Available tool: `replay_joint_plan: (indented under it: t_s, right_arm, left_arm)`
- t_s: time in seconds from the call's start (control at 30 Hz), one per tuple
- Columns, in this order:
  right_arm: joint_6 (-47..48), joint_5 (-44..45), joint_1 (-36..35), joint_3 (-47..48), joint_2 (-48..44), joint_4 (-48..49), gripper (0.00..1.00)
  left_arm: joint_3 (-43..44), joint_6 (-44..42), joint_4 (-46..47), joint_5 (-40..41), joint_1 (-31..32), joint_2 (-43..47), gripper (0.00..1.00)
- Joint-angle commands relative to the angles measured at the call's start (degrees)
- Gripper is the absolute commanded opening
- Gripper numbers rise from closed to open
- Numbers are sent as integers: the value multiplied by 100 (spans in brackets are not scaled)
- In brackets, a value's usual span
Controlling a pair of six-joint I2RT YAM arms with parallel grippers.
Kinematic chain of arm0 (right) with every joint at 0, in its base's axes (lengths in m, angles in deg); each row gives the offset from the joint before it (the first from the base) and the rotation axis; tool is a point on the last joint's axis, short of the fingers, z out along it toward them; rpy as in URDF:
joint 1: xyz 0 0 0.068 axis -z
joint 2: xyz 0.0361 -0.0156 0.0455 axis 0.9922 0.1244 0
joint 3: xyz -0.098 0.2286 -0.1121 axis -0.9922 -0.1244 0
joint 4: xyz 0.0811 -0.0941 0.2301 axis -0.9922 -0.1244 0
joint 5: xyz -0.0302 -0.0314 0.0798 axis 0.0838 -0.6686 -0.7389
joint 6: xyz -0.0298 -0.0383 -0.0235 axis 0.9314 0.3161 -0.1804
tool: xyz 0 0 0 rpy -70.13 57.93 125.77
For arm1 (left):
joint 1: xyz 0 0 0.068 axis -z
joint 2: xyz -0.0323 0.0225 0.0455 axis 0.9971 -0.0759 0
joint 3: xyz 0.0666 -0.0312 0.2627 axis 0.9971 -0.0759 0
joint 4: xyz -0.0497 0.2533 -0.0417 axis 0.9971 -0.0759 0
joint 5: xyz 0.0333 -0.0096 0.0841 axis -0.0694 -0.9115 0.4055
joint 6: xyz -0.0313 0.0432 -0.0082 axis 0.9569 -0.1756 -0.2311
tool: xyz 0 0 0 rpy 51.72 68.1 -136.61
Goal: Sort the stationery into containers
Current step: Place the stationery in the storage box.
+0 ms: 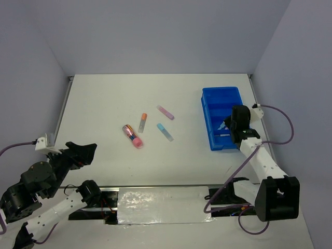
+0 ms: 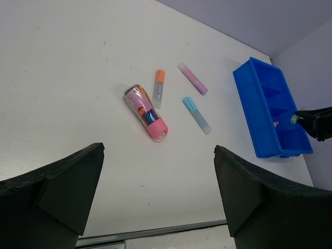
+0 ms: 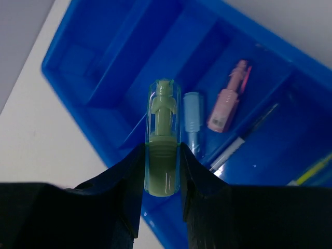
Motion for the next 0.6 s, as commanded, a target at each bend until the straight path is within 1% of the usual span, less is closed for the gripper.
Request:
replay_joint_plan:
  t_s: [0.0, 0.03, 0.1, 0.23, 0.3, 0.33, 0.37, 0.43, 0.5, 0.57]
  right_arm:
    - [-605, 415, 258, 321, 359, -73, 5]
    - [-552, 345, 345, 357, 465, -38, 6]
    - [-350, -94, 592, 349, 720, 304, 8]
    - [-279, -245, 759, 428, 967, 331, 13]
    - [-323, -280, 768, 340, 950, 375, 32]
    - [-323, -306, 777, 288, 950, 471, 47]
    - [-349, -324, 777, 235, 924, 481, 55]
    - [-288, -455, 794, 208, 923, 594, 65]
    - [-209, -639, 794, 252, 897, 656, 69]
    - [-113, -710, 794, 296, 784, 692, 72]
  left_arm:
    - [-3, -111, 196, -29, 36, 84, 99]
    - [-12, -103, 205, -29, 36, 119, 99]
    - [-12, -111, 213, -46, 44, 137, 99]
    - [-30, -138, 240, -64, 44, 190, 99]
    - [-21, -120, 222, -38, 44, 190, 99]
    - [-21, -120, 222, -46, 44, 190, 99]
    - [-21, -129, 214, -38, 44, 198, 99]
    - [-21, -129, 231, -46, 44, 216, 99]
    - [-30, -120, 231, -46, 44, 242, 99]
    - [-30, -129, 240, -46, 36, 242, 99]
